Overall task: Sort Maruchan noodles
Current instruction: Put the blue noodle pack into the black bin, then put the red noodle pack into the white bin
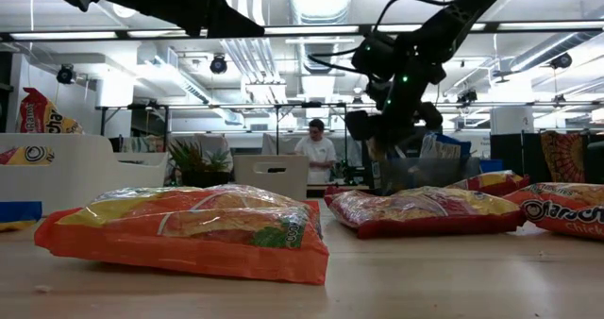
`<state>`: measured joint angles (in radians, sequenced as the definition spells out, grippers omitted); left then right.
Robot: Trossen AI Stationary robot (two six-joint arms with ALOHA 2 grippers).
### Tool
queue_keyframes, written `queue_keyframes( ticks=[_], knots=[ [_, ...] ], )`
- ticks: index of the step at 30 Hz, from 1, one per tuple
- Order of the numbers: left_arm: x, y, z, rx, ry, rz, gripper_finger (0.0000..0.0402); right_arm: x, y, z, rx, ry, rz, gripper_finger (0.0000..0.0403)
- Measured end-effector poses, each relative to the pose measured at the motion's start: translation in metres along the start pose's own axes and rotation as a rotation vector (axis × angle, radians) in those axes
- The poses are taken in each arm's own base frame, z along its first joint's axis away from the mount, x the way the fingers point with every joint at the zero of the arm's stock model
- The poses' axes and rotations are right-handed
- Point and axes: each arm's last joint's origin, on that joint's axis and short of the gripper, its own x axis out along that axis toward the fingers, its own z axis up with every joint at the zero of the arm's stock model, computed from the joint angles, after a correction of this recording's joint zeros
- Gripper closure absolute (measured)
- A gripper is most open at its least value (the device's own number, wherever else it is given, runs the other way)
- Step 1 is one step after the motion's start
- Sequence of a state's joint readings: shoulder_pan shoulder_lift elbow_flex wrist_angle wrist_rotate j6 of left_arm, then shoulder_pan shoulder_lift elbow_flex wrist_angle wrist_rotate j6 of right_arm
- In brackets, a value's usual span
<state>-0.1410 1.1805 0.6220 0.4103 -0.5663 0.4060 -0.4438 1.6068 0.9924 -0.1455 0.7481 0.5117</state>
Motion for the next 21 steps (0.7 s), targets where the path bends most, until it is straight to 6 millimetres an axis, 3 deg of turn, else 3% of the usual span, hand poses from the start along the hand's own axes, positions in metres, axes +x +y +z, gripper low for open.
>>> queue_keyframes(
  ticks=[6,11,16,21],
  knots=[
    [0.000,0.000,0.000,0.000,0.000,0.000,0.0324,-0.015,-0.004,0.007,0.056,0.050,0.092,0.0258],
    [0.000,0.000,0.000,0.000,0.000,0.000,0.0324,-0.039,-0.009,0.025,0.088,0.062,0.170,0.0218],
    [0.000,0.000,0.000,-0.003,0.000,0.000,0.0324,-0.075,-0.020,0.049,0.102,0.176,0.286,0.0206],
    [0.000,0.000,0.000,-0.007,0.000,0.000,0.0324,-0.119,-0.012,0.050,0.058,0.334,0.628,0.0212]
  ],
)
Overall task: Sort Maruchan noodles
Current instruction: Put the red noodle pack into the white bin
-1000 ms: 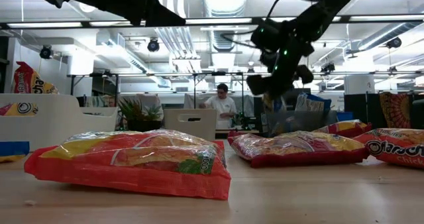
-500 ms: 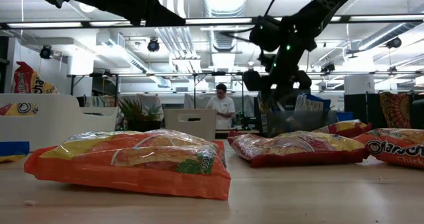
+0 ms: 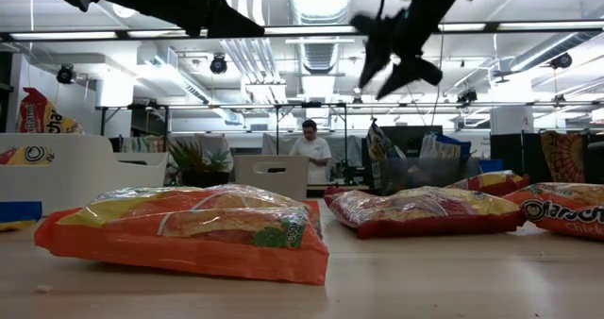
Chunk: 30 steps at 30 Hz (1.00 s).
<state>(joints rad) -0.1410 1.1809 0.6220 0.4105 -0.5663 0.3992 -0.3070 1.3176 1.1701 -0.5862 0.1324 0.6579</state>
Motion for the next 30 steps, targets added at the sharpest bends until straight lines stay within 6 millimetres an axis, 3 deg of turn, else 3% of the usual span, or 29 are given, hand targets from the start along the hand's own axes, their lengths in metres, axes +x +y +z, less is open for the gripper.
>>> queue_keyframes(
  ticks=[3,9,14,19,24,30],
  knots=[
    [0.000,0.000,0.000,0.000,0.001,0.000,0.0324,-0.007,0.022,-0.024,-0.051,0.108,0.145,0.0220],
    [0.000,0.000,0.000,-0.001,0.001,0.000,0.0324,-0.001,0.058,-0.096,-0.096,0.320,0.191,0.0243],
    [0.000,0.000,0.000,-0.019,0.001,-0.001,0.0324,0.017,0.078,-0.151,-0.108,0.492,0.139,0.0280],
    [0.000,0.000,0.000,-0.028,0.003,-0.001,0.0324,0.049,0.089,-0.195,-0.197,0.578,0.083,0.0339],
    [0.000,0.000,-0.001,-0.038,0.006,-0.003,0.0324,0.082,0.091,-0.197,-0.232,0.522,-0.010,0.0388],
    [0.000,0.000,-0.001,-0.037,0.008,-0.003,0.0324,0.105,0.102,-0.163,-0.318,0.259,-0.110,0.0390]
  ],
)
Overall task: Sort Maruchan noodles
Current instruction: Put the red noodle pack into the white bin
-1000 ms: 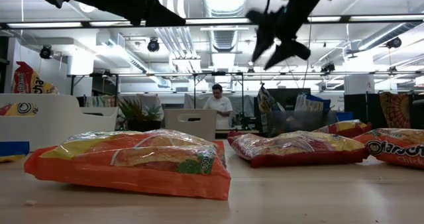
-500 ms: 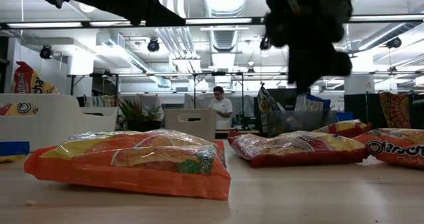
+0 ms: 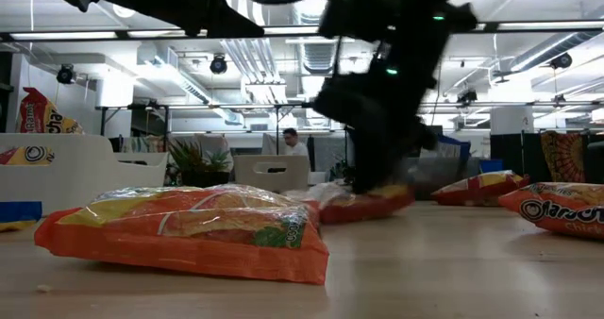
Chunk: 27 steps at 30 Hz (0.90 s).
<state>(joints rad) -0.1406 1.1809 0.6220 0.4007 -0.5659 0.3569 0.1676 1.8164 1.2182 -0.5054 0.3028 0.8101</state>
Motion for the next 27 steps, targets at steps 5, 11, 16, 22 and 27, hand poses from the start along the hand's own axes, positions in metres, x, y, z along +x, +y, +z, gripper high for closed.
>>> queue_keyframes(
  ticks=[5,11,16,22,27],
  knots=[
    [0.000,-0.002,-0.007,0.035,0.060,-0.023,0.0324,-0.019,0.002,0.033,-0.063,-0.101,0.038,0.0390],
    [-0.001,-0.005,-0.014,0.052,0.131,-0.049,0.0324,-0.045,-0.001,0.040,-0.141,-0.147,0.073,0.0390],
    [-0.001,-0.006,-0.013,0.034,0.116,-0.074,0.0324,-0.046,-0.006,0.018,-0.189,-0.160,0.048,0.0390],
    [-0.001,-0.006,-0.013,-0.128,0.114,-0.066,0.0324,-0.022,-0.017,-0.013,-0.185,-0.202,0.095,0.0390],
    [0.006,-0.015,-0.023,-0.325,0.171,-0.115,0.0323,-0.008,-0.032,-0.029,-0.168,-0.198,0.088,0.0390]
  ],
)
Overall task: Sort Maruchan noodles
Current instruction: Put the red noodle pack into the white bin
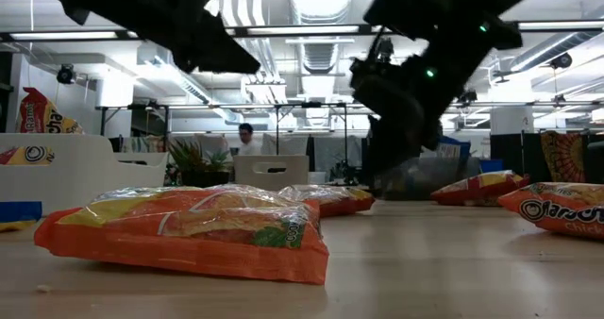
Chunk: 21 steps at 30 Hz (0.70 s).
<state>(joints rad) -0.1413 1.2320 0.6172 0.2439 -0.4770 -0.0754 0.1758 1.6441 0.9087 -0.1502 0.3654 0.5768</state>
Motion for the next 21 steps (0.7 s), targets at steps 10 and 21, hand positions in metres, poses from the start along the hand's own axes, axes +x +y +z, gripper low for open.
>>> queue_keyframes(
  ticks=[10,21],
  knots=[
    [0.031,-0.015,-0.004,-0.176,0.072,0.022,0.0242,0.002,-0.010,-0.009,-0.047,-0.104,0.050,0.0390],
    [0.070,-0.023,-0.016,-0.144,0.307,0.150,0.0170,0.020,-0.006,-0.009,-0.104,-0.185,0.194,0.0390]
  ],
)
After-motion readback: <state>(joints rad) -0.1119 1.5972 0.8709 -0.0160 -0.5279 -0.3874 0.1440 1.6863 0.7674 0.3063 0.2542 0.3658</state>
